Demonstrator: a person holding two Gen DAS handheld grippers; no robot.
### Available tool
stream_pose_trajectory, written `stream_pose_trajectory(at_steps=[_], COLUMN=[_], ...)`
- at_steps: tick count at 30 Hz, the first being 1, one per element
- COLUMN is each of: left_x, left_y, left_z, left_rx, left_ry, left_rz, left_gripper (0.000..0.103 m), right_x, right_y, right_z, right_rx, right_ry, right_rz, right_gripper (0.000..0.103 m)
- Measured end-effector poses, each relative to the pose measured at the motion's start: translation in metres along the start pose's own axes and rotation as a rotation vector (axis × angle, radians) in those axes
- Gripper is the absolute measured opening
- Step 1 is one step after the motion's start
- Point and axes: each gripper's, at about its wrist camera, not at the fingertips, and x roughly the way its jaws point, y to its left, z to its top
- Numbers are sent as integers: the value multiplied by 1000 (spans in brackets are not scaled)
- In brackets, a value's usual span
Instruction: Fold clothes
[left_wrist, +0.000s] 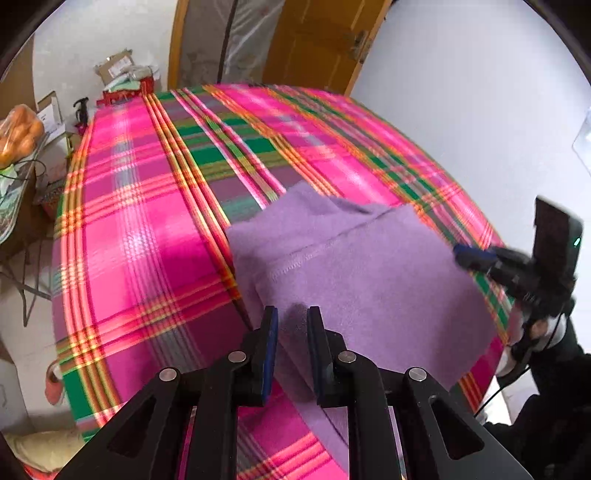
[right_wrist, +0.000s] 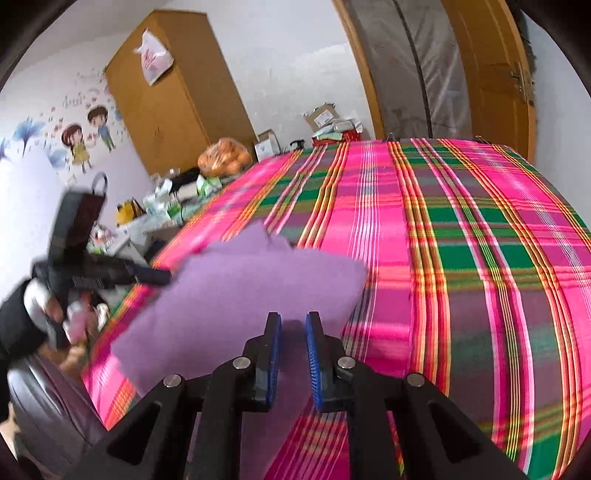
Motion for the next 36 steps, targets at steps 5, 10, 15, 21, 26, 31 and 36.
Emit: stream_pose_trajectory(at_steps=[5, 10, 15, 21, 26, 31, 36], left_x=[-5, 13, 18, 9, -2, 10, -5], left_y=[-18, -41, -35, -38, -50, -63, -68], left_z=[-8, -21, -26, -31, -37, -47, -53], left_rx=[72, 194, 178, 193, 244, 301, 339], left_ry=[-3, 78, 110, 122, 122, 186, 168], left_rz=[-48, -22, -35, -32, -116, -116, -112], left_gripper=[17, 17, 17, 17, 17, 17, 17], right_x=[6, 4, 3, -13, -21, -22, -38], right_y=[-1, -1, -3, 3, 14, 14, 26], right_z=[-7, -8, -8, -5, -21, -30, -27], right_rx=[23, 26, 32, 14, -46, -31, -82], right_ry=[29, 34, 36, 9, 42, 41, 17], right_rz=[-20, -23, -17, -16, -7, -11, 12], right_gripper=[15, 15, 16, 15, 15, 17, 17])
